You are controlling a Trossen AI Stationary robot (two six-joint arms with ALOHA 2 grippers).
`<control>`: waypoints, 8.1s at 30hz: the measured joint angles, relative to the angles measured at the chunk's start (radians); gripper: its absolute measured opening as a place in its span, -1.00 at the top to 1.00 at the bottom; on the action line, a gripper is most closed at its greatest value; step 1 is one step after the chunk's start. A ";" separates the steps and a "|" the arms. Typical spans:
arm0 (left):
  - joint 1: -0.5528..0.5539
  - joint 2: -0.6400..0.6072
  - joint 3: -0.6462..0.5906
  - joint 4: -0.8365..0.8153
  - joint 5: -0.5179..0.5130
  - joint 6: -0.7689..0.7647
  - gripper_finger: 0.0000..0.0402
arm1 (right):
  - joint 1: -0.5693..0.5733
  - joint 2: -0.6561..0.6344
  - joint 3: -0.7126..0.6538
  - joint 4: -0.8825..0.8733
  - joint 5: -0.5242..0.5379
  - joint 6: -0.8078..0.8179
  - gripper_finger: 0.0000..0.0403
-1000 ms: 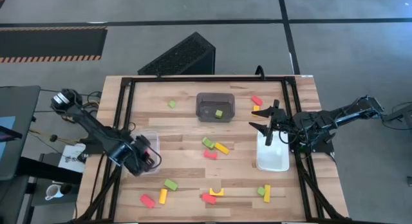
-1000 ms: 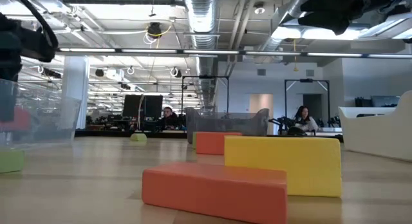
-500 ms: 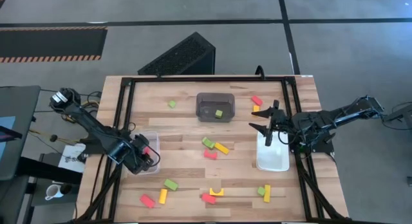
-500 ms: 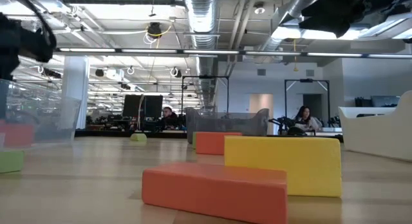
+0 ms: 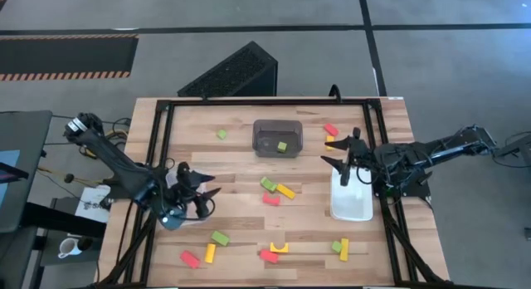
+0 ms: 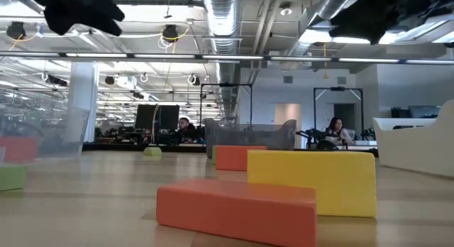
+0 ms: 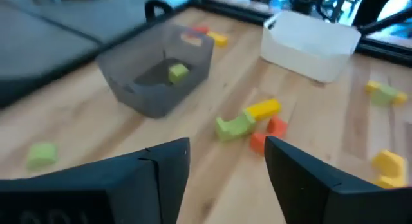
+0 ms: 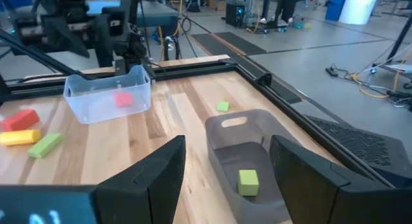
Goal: Sort & place blocks by color
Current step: Put the yellow block into the white bin, then put the green block into the black bin
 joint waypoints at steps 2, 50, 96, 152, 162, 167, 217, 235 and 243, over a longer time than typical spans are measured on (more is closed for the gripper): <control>0.011 -0.008 -0.063 0.114 0.014 0.059 0.16 | -0.007 0.000 0.000 -0.002 0.000 0.000 -0.23; 0.665 0.224 -0.375 1.656 0.573 0.808 1.00 | -0.508 0.127 0.077 -0.427 -0.172 0.425 -0.23; 0.669 0.222 -0.374 1.612 0.619 0.661 0.65 | -0.786 0.636 0.076 -0.328 -0.344 0.411 -0.23; 0.669 0.222 -0.374 1.541 0.582 0.609 0.61 | -0.433 0.262 0.232 -0.657 -0.485 0.402 0.42; 0.669 0.222 -0.374 1.541 0.528 0.635 0.61 | -0.040 0.239 0.244 -0.780 -0.530 0.602 0.38; 0.669 0.222 -0.374 1.537 0.533 0.631 0.61 | 0.110 0.266 0.245 -0.911 -0.502 0.786 0.37; 0.666 0.223 -0.374 1.531 0.557 0.690 0.61 | 0.250 0.331 0.248 -0.911 -0.327 1.015 -0.11; 0.666 0.223 -0.374 1.531 0.557 0.688 0.61 | 0.068 0.348 0.263 -0.387 -0.121 0.551 -0.06; 0.666 0.223 -0.374 1.526 0.557 0.687 0.61 | -0.047 0.522 0.263 -0.100 -0.255 0.362 -0.04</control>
